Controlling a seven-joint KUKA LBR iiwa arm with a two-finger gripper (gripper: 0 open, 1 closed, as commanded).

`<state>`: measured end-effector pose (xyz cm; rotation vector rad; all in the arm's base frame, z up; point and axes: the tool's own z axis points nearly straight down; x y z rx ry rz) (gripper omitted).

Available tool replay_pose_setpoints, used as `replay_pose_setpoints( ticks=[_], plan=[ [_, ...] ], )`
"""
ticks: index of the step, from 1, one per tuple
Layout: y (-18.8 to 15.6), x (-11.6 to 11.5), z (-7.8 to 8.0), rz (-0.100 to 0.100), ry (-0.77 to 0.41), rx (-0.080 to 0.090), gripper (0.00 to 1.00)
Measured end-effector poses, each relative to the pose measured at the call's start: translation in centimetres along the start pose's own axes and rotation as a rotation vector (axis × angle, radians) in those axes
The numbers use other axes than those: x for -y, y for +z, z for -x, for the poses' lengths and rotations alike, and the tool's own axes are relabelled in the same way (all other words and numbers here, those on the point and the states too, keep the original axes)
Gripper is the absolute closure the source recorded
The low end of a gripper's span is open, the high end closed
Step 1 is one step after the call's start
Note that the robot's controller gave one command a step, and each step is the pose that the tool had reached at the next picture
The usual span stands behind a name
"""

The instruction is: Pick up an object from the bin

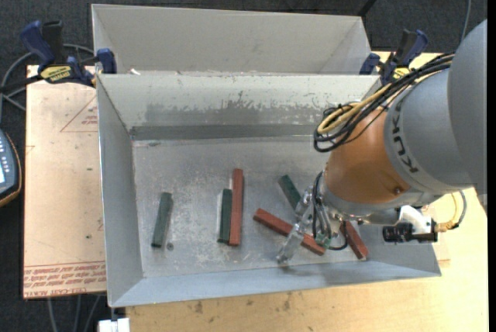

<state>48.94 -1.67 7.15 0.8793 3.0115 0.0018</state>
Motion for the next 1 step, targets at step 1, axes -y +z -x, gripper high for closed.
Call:
replay_pose_setpoints(
  ticks=[1],
  plan=[
    [-0.04, -0.07, -0.05, 0.000, -0.001, -0.003, 1.00]
  ],
)
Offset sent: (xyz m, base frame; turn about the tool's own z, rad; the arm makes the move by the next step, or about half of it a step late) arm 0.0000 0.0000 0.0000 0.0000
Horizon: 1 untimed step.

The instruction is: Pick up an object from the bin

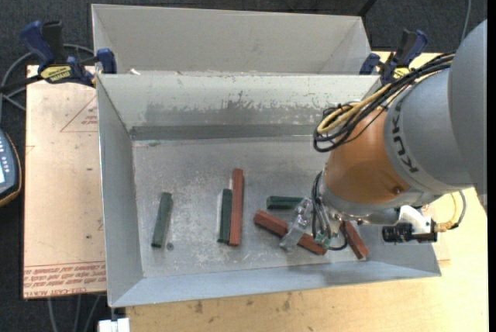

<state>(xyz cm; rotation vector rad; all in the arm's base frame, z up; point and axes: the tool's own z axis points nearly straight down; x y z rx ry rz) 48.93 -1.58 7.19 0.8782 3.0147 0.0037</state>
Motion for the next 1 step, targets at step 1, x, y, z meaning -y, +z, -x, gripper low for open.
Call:
replay_pose_setpoints(
  ticks=[1],
  plan=[
    [-3.56, -0.11, 0.05, 0.000, -0.003, 0.002, 1.00]
  ],
)
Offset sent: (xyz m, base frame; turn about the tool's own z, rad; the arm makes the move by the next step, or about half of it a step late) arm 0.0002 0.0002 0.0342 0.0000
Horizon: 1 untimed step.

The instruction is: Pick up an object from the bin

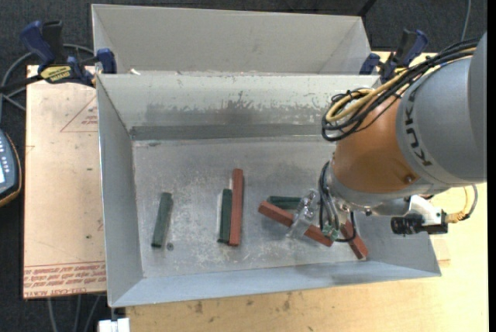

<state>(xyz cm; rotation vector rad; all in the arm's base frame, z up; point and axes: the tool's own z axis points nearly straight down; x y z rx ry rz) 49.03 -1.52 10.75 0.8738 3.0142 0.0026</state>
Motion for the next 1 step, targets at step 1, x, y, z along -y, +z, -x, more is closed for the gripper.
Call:
replay_pose_setpoints(
  ticks=[1],
  plan=[
    [-1.46, -0.07, 0.02, 0.000, -0.002, -0.001, 1.00]
  ],
)
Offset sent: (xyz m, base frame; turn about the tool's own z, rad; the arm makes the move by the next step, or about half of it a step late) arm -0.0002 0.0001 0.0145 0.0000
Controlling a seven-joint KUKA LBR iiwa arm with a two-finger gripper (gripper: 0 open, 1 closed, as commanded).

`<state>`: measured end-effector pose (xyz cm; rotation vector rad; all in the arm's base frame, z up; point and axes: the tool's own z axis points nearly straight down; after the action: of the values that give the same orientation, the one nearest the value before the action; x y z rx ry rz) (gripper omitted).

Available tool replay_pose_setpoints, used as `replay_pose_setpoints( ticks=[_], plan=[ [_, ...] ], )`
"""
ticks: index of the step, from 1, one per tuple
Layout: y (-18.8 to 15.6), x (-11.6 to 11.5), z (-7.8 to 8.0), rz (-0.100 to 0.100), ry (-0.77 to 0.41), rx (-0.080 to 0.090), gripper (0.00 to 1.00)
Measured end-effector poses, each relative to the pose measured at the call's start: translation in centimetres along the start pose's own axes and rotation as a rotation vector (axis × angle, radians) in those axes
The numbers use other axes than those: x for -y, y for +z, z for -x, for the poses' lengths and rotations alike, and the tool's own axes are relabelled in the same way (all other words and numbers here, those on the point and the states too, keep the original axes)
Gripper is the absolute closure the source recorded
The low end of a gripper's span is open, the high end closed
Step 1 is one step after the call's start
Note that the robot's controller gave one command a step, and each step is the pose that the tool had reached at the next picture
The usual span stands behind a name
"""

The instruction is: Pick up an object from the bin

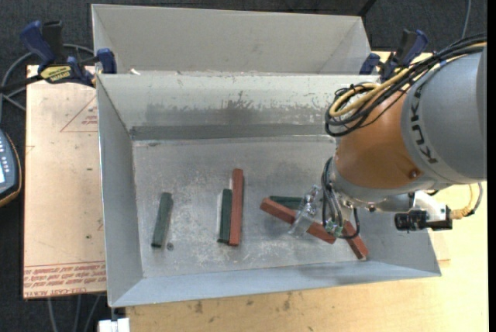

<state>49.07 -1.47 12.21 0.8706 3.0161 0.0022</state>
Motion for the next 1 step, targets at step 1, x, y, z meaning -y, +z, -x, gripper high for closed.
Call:
replay_pose_setpoints(
  ticks=[1],
  plan=[
    [-1.29, -0.07, 0.05, 0.000, -0.002, 0.000, 1.00]
  ],
)
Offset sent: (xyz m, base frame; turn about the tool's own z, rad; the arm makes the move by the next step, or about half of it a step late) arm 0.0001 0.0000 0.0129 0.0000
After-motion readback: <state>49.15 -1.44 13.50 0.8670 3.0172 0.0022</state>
